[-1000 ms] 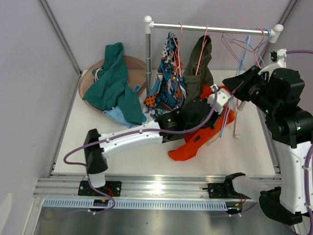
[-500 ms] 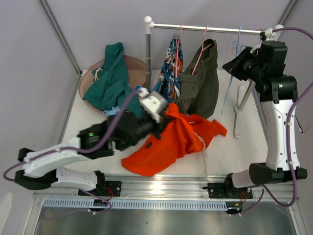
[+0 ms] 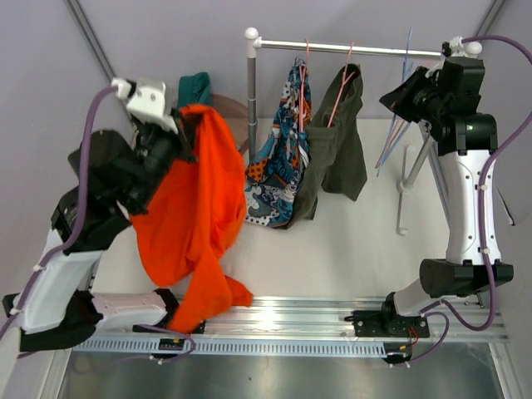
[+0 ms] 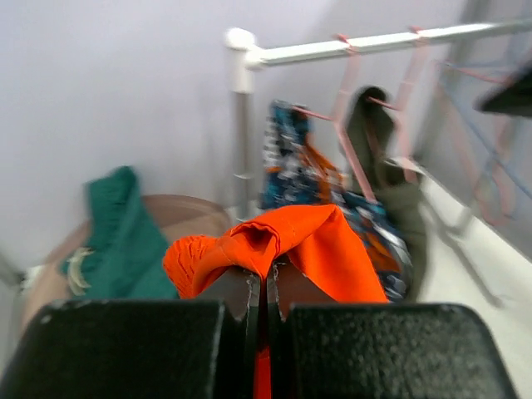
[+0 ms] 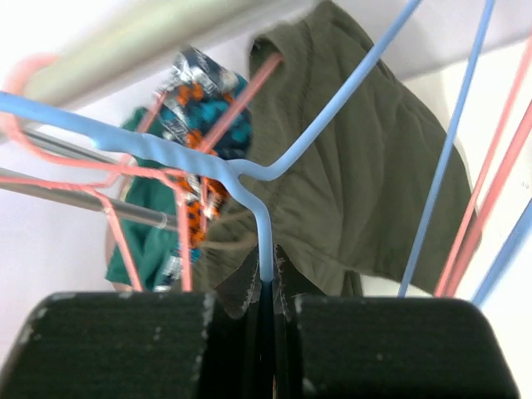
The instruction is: Remove the shorts from the hanger
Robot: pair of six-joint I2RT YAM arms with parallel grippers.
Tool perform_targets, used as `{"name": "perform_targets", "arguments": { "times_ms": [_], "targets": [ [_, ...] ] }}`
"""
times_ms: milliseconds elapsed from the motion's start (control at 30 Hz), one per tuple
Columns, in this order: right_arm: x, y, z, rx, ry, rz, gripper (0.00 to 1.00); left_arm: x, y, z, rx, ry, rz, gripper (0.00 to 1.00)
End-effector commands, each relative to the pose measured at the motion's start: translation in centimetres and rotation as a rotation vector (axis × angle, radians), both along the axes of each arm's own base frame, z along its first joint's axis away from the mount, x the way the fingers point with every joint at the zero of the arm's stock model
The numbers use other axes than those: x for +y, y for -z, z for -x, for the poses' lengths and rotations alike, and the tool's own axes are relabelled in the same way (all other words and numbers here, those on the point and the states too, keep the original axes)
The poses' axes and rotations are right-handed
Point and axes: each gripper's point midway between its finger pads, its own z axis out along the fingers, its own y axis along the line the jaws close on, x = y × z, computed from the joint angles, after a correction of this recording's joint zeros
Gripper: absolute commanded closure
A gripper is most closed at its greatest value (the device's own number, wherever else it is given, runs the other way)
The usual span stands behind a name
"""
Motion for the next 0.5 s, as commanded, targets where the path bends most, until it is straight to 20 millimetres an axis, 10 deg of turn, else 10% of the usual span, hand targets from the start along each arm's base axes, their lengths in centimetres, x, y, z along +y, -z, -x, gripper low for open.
{"name": "perform_targets", "arguments": {
  "times_ms": [0,467],
  "targets": [
    [0.1,1.0,0.2,-0.02,-0.026,-0.004,1.0,1.6,-3.1,-3.5,-0.059,-0.086,-0.041,1.0],
    [-0.5,8.4,2.0,0.093,-0.06,-0.048,0.92,8.8,-11.3,-15.1,-0.247,-0.41,0.135,1.0]
  ]
}}
